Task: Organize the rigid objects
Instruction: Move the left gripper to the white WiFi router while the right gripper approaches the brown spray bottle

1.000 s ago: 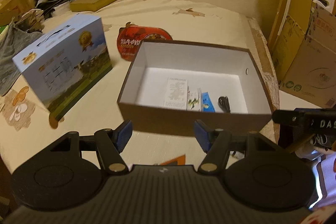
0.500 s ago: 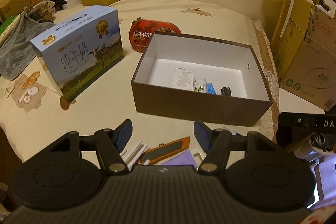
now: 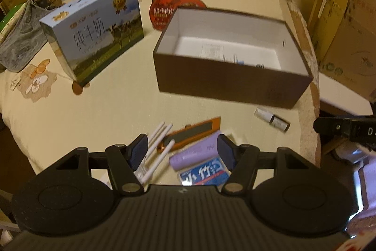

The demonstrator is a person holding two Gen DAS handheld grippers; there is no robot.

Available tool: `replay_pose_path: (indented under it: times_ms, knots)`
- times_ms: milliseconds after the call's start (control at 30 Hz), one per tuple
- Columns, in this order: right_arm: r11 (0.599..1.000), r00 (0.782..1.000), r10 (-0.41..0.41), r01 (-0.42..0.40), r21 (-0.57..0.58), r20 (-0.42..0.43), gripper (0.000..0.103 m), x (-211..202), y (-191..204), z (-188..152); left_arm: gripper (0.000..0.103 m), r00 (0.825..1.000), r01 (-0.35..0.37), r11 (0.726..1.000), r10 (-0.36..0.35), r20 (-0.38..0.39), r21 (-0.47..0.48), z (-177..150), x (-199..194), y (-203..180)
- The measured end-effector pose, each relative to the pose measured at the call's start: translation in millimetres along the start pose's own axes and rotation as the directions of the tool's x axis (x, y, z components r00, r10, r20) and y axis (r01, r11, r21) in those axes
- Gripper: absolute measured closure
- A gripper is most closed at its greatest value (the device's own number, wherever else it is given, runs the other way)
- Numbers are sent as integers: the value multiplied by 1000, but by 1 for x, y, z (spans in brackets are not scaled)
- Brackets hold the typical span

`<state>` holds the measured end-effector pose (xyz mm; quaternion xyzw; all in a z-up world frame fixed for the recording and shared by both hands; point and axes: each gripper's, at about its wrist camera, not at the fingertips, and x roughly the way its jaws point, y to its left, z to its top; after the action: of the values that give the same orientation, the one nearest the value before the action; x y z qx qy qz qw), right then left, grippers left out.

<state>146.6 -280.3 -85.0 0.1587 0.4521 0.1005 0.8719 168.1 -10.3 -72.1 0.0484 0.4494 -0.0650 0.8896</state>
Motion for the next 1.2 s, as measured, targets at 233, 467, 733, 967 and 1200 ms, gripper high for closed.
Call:
replay_pose_path:
  times_ms: [233,467,733,967,1200]
  knots:
    - [1000,999,-4,4,-22,-38,35,7,0,-13,42,999,-12,1000,12,-32,-4,-17,3,6]
    - [999,998,-10,7,-36,-64,35,12,0,-23,42,998,-24,1000,24,-57,-8,-32,5,14]
    - [998,996,-26,22,-51,-89,35,21,-4,-30,42,994,-58,998,55,-91,-22,-47,11,30]
    - [997,995,-39,33,-68,-97,35,28,-9,-31,42,992,-84,996,82,-93,-14,-52,19,44]
    - [996,993,-58,50,-73,-106,35,35,-16,-30,42,989,-87,996,89,-119,18,-61,39,63]
